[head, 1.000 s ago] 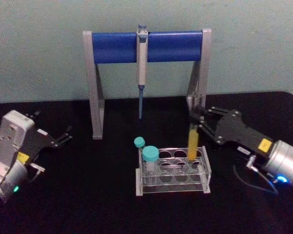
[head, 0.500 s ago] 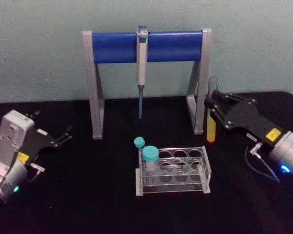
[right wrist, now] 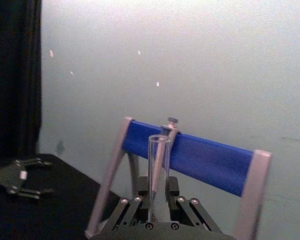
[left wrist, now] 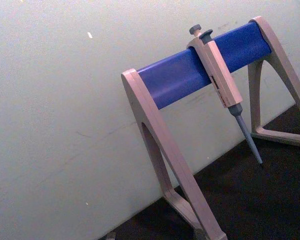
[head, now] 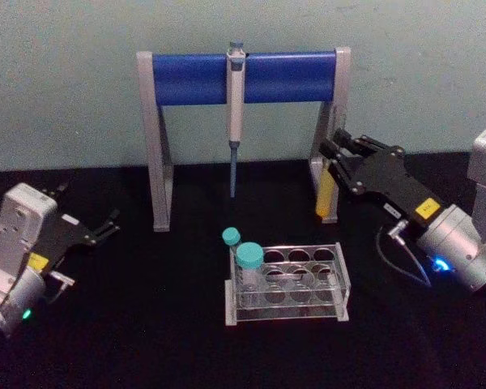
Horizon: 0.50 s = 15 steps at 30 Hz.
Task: Pick up the test tube from the test tube rack, shake it, then place it back into the test tube rack.
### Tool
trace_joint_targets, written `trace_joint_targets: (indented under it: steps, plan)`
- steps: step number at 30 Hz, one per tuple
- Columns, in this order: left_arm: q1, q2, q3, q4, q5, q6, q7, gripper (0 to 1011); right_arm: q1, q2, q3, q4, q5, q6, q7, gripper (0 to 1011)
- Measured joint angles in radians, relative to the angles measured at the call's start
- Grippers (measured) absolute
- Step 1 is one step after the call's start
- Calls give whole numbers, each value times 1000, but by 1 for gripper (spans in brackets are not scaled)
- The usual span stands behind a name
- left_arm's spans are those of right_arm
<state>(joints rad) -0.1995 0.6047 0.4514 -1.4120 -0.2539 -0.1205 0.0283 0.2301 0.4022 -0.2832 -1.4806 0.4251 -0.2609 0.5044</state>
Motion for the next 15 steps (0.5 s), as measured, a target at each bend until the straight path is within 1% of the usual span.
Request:
trace_joint_targets:
  steps: [1, 3, 4, 7, 8, 9, 10, 13, 14, 15]
  plan:
    - [0, 0, 0, 0, 0, 0, 0, 1001, 4, -6, -2, 9, 17, -2, 17, 229]
    - [0, 0, 0, 0, 0, 0, 0, 1001, 8, -11, -4, 15, 34, -2, 34, 229]
    - [0, 0, 0, 0, 0, 0, 0, 1001, 11, -14, -5, 21, 54, -2, 53, 229]
    - [0, 0, 0, 0, 0, 0, 0, 1001, 15, -17, -9, 29, 85, 1, 82, 229]
    - [0, 0, 0, 0, 0, 0, 0, 1001, 17, -17, -12, 33, 106, 7, 99, 229]
    - [0, 0, 0, 0, 0, 0, 0, 1001, 17, -17, -13, 34, 116, 10, 108, 229]
    - [0, 0, 0, 0, 0, 0, 0, 1001, 18, -14, -16, 36, 136, 19, 124, 229]
    - [0, 0, 0, 0, 0, 0, 0, 1001, 18, -6, -20, 36, 162, 35, 143, 229]
    - [0, 0, 0, 0, 0, 0, 0, 1001, 18, 2, -22, 32, 181, 46, 157, 229]
    - [0, 0, 0, 0, 0, 0, 0, 1001, 17, 7, -23, 30, 190, 52, 163, 229]
